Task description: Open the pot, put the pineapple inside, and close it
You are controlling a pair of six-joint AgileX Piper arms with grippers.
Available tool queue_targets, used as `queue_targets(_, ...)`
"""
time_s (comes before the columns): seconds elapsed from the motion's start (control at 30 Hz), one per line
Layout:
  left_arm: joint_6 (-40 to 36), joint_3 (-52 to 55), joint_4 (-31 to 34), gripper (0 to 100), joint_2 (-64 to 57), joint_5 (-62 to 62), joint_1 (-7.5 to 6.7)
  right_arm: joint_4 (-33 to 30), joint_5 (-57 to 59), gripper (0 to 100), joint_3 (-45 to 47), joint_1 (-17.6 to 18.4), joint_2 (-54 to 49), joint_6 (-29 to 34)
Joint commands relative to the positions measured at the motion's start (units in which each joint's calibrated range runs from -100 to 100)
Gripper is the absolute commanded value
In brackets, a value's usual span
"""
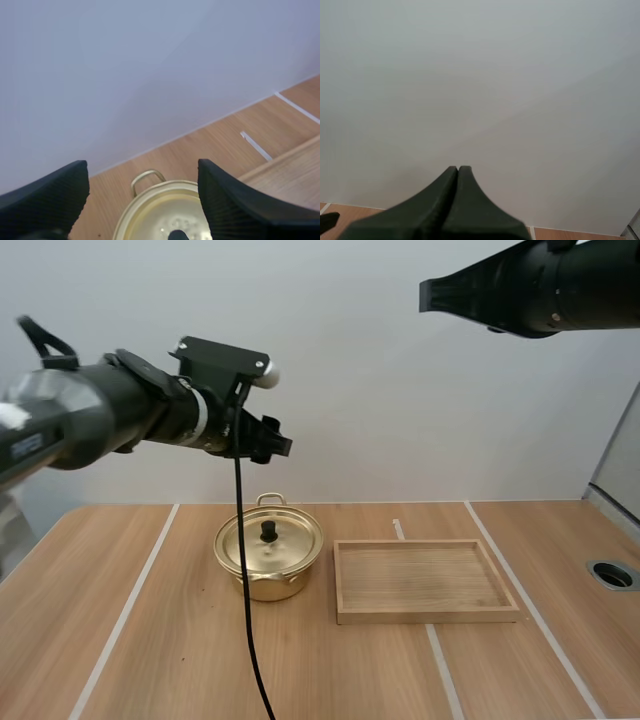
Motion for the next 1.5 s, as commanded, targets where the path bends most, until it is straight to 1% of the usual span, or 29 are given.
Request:
queue_targets(0.0,-1.16,-0.33,-1.24,100,-5.59,-7.22,-0.11,-1.08,-0.35,0,0.16,-0.21,-0.68,0.15)
queue_targets(0.1,-1.99,-0.33,-1.24,100,-10.23,-10.95,-0.11,-1.94,-0.35,0,0.16,-0.21,-0.68,0.15)
queue_targets(0.2,-2.23,-0.33,-1.02,100,-14.55,-11.59,-0.03,-2.15,-0.35,0,0.16,-0.21,-1.49,0.15)
queue_targets(0.33,-2.23,-0.33,-1.02,93,-19.84,-11.59,-0.03,-2.60,-2.11,0,0.16,-0.21,-4.90,0.15)
queue_targets(0.47,-2.30,-0.33,-0.81,90,-24.60,-11.70,0.05,-4.62,-3.72,0,0.16,-0.21,-8.45,0.15)
queue_targets(0.6,-6.55,-0.33,1.14,89,-30.74,-11.52,0.05,-6.37,-1.66,0,0.16,-0.21,-11.76,0.72)
queue_targets(0.67,-9.50,-0.33,3.34,83,-33.96,-11.51,0.05,-6.37,0.55,0,0.16,-0.21,-13.68,2.31)
queue_targets(0.7,-11.11,-0.33,5.05,77,-35.80,-11.51,0.05,-6.37,1.47,0,0.16,-0.21,-14.65,2.44)
queue_targets(0.77,-13.54,-0.33,7.75,60,-39.17,-10.79,0.05,-6.37,2.21,0,0.16,-0.21,-16.25,2.44)
queue_targets(0.83,-14.59,-0.33,9.58,37,-42.91,-8.79,0.05,-6.49,2.38,0,0.16,-0.21,-17.68,2.44)
queue_targets(0.93,-14.59,-0.33,10.27,4,-48.44,-6.68,0.05,-6.39,2.59,0,0.32,-0.21,-19.41,2.44)
queue_targets(0.97,-14.59,-0.33,10.88,0,-50.24,-6.25,0.05,-6.39,2.59,0,0.64,-0.21,-19.90,2.84)
queue_targets(1.13,-14.50,-0.33,11.11,0,-59.66,-6.52,0.05,-6.39,3.45,0,3.06,-0.21,-20.74,5.77)
queue_targets(1.33,-14.50,-0.33,11.25,0,-67.55,-6.99,0.05,-6.39,1.95,0,8.58,0.05,-21.34,8.08)
queue_targets(1.4,-14.50,-0.33,14.00,0,-68.75,-7.13,0.05,-6.39,-0.28,0,11.47,0.52,-22.49,8.63)
queue_targets(1.47,-14.50,-0.33,20.68,0,-68.97,-7.13,0.05,-5.83,-2.42,0,15.75,1.26,-24.20,8.73)
